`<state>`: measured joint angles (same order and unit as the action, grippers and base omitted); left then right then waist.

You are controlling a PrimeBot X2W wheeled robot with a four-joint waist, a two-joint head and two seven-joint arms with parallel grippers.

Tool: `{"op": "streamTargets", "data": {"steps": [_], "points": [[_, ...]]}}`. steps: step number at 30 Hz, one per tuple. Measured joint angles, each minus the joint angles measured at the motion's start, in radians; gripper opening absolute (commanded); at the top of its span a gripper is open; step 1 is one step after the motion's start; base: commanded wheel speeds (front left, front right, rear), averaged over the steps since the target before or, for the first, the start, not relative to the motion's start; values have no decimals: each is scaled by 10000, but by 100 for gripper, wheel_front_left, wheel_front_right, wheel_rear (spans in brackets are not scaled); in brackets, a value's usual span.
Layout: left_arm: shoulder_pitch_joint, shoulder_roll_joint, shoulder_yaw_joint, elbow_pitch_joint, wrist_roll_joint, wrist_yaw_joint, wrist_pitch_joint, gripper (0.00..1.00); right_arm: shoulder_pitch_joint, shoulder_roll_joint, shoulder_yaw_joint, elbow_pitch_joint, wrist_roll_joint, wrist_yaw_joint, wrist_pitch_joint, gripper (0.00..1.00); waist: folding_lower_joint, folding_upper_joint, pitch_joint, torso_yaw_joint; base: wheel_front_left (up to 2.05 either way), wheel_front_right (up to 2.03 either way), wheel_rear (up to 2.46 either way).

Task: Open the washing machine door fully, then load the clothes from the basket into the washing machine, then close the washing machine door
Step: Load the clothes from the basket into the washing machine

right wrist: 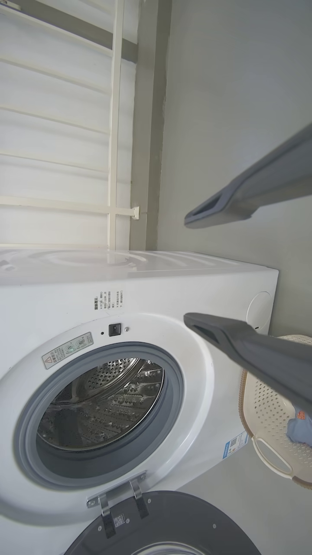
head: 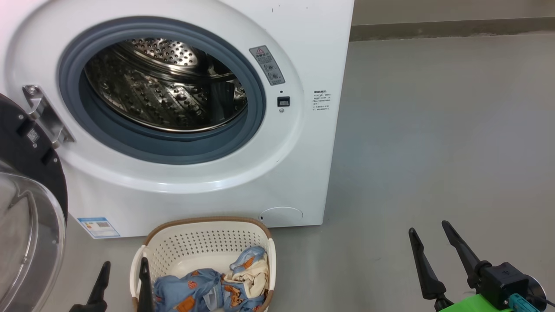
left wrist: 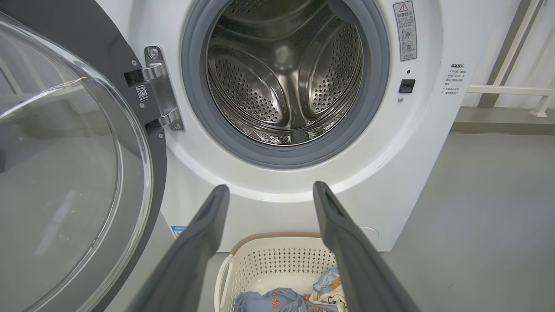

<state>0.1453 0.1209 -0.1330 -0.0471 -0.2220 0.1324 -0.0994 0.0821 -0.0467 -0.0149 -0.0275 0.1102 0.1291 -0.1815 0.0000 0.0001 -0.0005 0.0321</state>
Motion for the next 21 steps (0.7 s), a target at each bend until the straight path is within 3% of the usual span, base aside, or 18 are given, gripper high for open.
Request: {"op": "streamTargets", "data": {"steps": [21], "points": [[-386,6,-349,514,-111,52,-77,100,-24,2,19,-33,67,0,4,100,0,0,419,10,0,0,0]]}}
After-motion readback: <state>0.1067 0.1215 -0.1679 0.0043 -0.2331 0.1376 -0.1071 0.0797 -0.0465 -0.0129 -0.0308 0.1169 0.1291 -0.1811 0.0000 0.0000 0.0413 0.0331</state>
